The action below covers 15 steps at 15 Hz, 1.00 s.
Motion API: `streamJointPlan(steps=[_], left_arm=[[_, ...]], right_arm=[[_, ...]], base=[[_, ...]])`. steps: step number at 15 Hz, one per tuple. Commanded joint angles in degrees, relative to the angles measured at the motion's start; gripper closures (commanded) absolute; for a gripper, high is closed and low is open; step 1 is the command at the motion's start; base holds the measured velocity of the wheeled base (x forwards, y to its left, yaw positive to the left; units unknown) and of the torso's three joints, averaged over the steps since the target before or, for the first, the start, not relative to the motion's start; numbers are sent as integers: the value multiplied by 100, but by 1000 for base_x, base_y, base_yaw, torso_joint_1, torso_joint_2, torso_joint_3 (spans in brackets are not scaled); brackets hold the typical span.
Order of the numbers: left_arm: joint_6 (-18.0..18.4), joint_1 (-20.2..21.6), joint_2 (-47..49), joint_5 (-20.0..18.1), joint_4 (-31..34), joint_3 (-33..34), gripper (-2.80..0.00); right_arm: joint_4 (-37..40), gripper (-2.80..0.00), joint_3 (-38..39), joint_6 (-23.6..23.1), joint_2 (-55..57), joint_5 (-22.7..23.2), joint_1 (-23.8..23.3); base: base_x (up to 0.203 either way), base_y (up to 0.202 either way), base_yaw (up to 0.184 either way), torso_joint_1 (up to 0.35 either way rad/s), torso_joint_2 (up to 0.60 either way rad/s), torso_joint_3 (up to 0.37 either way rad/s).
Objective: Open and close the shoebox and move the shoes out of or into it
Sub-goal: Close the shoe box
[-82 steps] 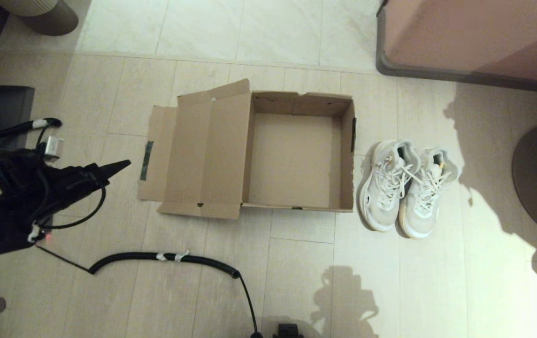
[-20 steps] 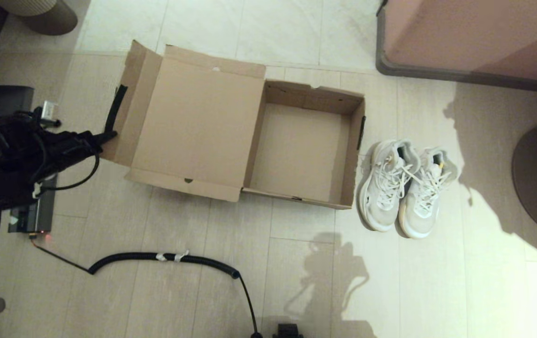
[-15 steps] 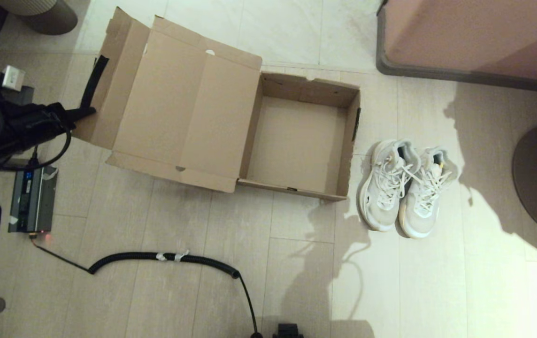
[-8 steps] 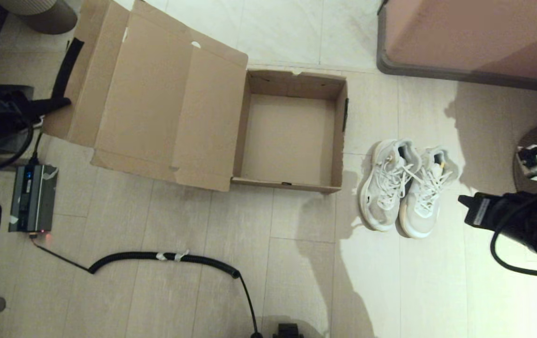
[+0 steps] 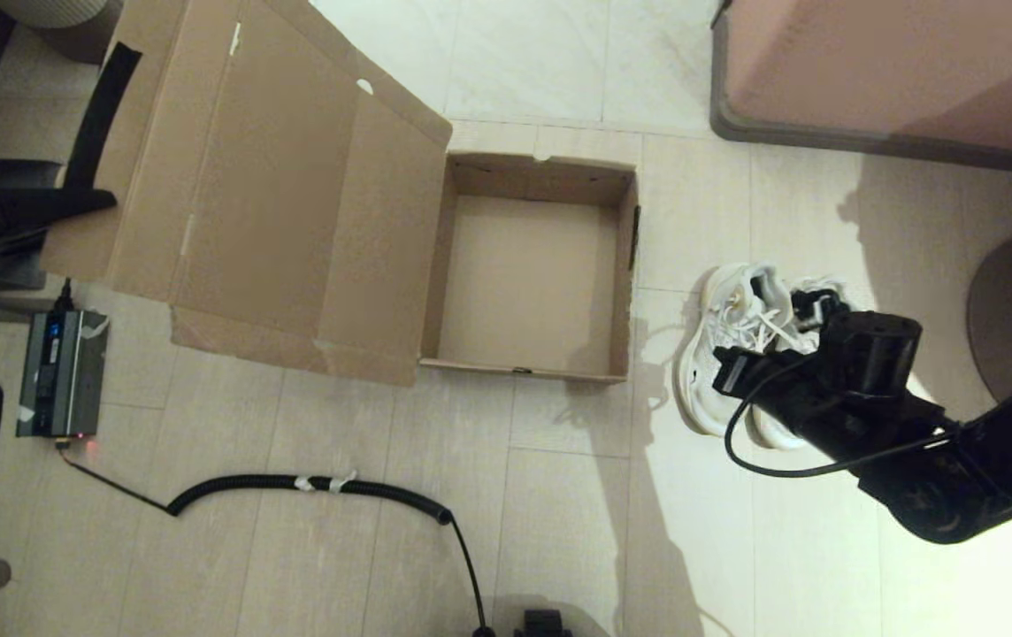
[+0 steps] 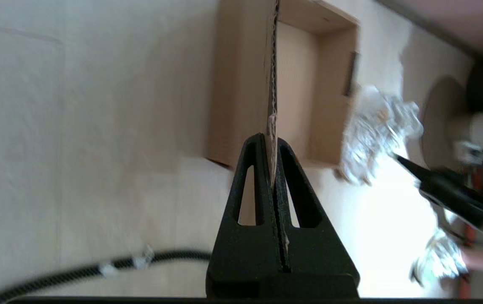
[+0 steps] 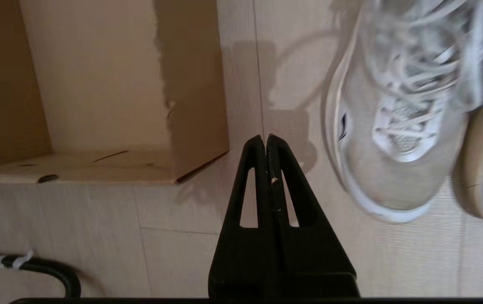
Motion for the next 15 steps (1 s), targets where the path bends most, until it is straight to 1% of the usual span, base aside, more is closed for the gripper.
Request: streamJointPlan(steps=[1, 3, 7, 9, 10, 12, 15], left_arm=[[37, -161, -544, -34, 394, 10, 0], [52, -349, -809, -36, 791, 12, 0], [62, -653, -1195, -19, 1301, 14, 0], [62, -794, -1329, -9, 1500, 35, 0], [62, -937, -1425, 0, 1585, 67, 0], [62, -1171, -1588, 22, 1631, 265, 0], [62, -1400, -1767, 154, 1632, 554, 0]], right_arm=[[-61, 0, -170, 24, 472, -1, 137], [-168, 0, -498, 30, 845, -4, 182], [-278, 0, -1625, -47, 1829, -35, 226], [-186, 0, -1854, -65, 2005, -41, 359], [-161, 0, -1937, -66, 2060, -50, 511], [-155, 0, -2060, -125, 2166, -345, 820], [-167, 0, -2591, -191, 2521, -838, 1018]], base=[[0, 0, 0, 0, 0, 0], [0, 0, 0, 0, 0, 0], [0, 0, 0, 0, 0, 0], [0, 0, 0, 0, 0, 0], [0, 0, 0, 0, 0, 0], [0, 0, 0, 0, 0, 0], [0, 0, 0, 0, 0, 0]])
